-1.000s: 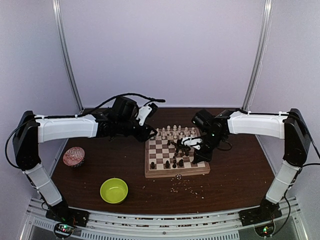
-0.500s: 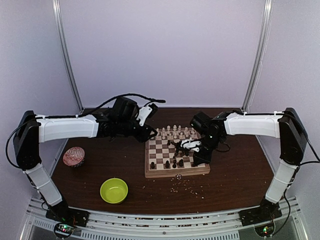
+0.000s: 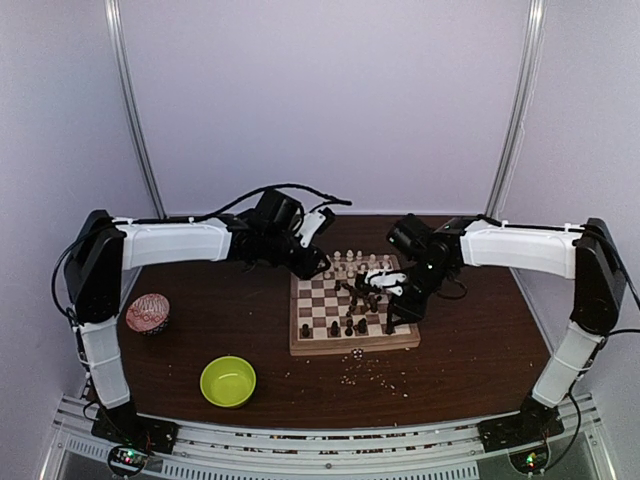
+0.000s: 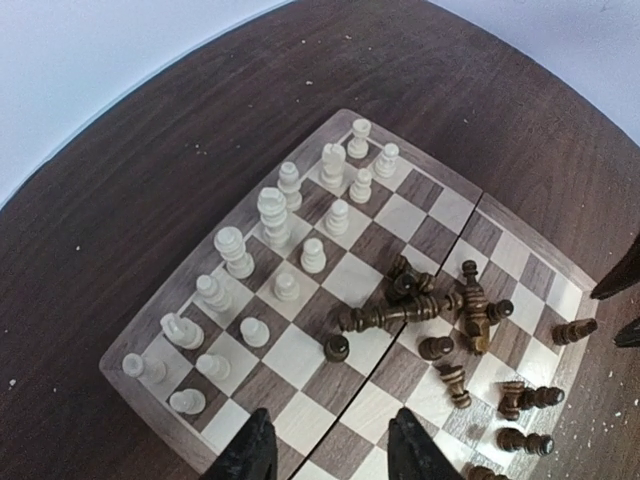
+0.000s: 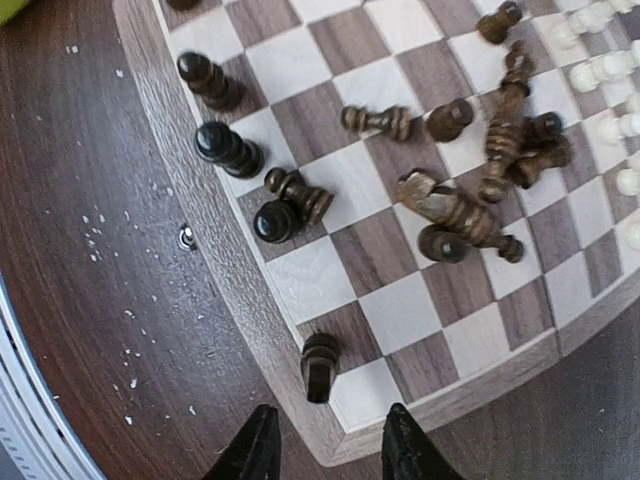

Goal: Set up the chess pieces on the board
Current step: Place the knight at b8, then pick up the pawn from the chessboard.

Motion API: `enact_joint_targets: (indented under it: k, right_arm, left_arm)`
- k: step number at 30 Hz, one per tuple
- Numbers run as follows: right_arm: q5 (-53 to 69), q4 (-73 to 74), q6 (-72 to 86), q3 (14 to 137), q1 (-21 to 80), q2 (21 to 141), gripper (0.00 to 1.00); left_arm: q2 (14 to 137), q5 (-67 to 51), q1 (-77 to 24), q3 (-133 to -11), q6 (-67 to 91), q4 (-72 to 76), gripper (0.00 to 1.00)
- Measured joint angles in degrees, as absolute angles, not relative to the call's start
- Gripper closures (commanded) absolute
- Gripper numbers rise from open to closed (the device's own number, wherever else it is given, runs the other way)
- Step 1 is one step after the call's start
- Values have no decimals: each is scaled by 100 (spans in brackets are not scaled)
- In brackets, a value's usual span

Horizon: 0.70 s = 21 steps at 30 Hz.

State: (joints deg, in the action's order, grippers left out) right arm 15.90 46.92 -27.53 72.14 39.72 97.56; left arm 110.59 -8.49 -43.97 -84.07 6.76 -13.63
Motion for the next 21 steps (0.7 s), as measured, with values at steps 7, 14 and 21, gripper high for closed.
enact_joint_targets:
  k: [7,14,21]
  right_arm:
    - [1953,4397,-2598,6897,3339,8932,63]
    - [2228,4189,-2484,6379,3074,8938,63]
    - [2401,4047,-2477,6377,3037,8947,63]
  left_arm:
    - [11837,-1096,-4397,-9247,456,-1841,65]
    - [12547,-1356,-4397,-10086,185,-2375,64]
    - [12884,-1400,-4397,-10416,8,-2744,67]
